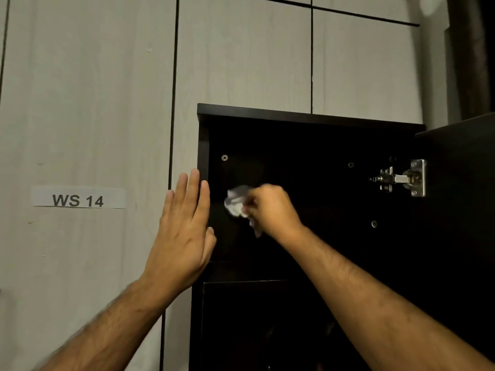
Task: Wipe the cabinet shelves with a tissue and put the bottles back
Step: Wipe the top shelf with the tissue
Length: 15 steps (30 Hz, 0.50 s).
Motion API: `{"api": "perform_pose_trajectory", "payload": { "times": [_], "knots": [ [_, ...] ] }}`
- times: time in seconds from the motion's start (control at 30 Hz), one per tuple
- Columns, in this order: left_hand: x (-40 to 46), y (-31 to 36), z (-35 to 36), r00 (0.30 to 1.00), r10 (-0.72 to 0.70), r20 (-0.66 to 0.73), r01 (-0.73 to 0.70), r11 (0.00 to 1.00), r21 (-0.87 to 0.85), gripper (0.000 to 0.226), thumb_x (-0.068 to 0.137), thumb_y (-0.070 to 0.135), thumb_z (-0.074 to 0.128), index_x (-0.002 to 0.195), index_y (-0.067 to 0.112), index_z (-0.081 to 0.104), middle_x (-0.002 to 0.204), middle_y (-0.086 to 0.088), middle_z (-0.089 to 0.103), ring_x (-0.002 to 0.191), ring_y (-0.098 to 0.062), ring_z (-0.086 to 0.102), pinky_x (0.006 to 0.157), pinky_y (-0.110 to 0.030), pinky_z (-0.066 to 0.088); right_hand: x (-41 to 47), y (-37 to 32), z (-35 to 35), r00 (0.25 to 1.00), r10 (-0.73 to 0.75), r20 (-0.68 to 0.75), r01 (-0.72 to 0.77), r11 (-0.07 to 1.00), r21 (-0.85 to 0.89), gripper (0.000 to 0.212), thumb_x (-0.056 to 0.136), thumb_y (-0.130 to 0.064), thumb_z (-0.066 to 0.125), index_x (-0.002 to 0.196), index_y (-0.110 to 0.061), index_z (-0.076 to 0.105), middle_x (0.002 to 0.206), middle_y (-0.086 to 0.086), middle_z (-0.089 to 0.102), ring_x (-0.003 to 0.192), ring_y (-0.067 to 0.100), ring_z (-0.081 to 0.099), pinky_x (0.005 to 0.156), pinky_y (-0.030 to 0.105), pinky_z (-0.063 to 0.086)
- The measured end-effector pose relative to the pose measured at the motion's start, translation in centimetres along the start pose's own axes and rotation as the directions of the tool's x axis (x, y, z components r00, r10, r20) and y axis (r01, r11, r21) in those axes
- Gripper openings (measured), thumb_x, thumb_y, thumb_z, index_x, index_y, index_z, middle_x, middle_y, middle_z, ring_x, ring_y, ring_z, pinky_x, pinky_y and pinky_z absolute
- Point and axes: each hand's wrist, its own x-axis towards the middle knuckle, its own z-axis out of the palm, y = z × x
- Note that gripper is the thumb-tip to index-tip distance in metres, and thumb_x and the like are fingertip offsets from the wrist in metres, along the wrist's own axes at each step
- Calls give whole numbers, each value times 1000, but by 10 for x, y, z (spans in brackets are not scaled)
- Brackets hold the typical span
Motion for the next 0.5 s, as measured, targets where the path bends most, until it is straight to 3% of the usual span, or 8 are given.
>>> {"api": "perform_pose_trajectory", "payload": {
  "times": [0.07, 0.17, 0.27, 0.4, 0.5],
  "knots": [
    [0, 0, 0, 1000, -1, 2, 1, 1000, -12, 80, 86, 16, 44, 155, 6, 3, 164, -11, -10, 151, -26, -10, 122, -51, 7, 26, 6, -16, 990, 9, -141, -2, 999, 47, 11, 84, -15, 68, 90, -15, 77, 86, 7, 75, 81, 21, 71, 76, 28, 56],
    [-1, 0, 0, 1000, -3, 4, 3, 1000, -22, 80, 86, 16, 44, 155, 6, 4, 164, -11, -9, 151, -26, -10, 121, -51, 7, 55, 14, -35, 947, 127, -295, -37, 956, 292, 12, 88, -16, 69, 96, -11, 77, 92, 5, 74, 74, 13, 66, 58, 2, 42],
    [-1, 0, 0, 1000, -6, 11, 6, 1000, -24, 79, 87, 16, 43, 155, 6, 4, 164, -11, -9, 151, -26, -10, 122, -52, 7, 60, 26, -36, 866, 285, -412, -82, 892, 445, 16, 91, -20, 67, 100, -12, 76, 92, 0, 73, 79, 10, 66, 66, 10, 46],
    [-1, 1, -2, 1000, -13, 21, 14, 1000, -19, 79, 87, 16, 42, 154, 8, 1, 163, -10, -11, 150, -24, -12, 122, -50, 5, 50, 42, -27, 687, 440, -578, -127, 856, 500, 14, 91, -18, 64, 94, -11, 75, 83, -4, 67, 78, 13, 63, 56, 6, 37],
    [-1, 2, -2, 1000, -15, 12, 15, 999, -32, 78, 88, 16, 42, 154, 8, 0, 163, -10, -11, 150, -24, -13, 122, -48, 4, 53, 42, -25, 598, 546, -587, -111, 782, 614, 13, 89, -14, 66, 99, -7, 72, 91, 2, 67, 86, 14, 62, 68, 11, 43]
  ]
}}
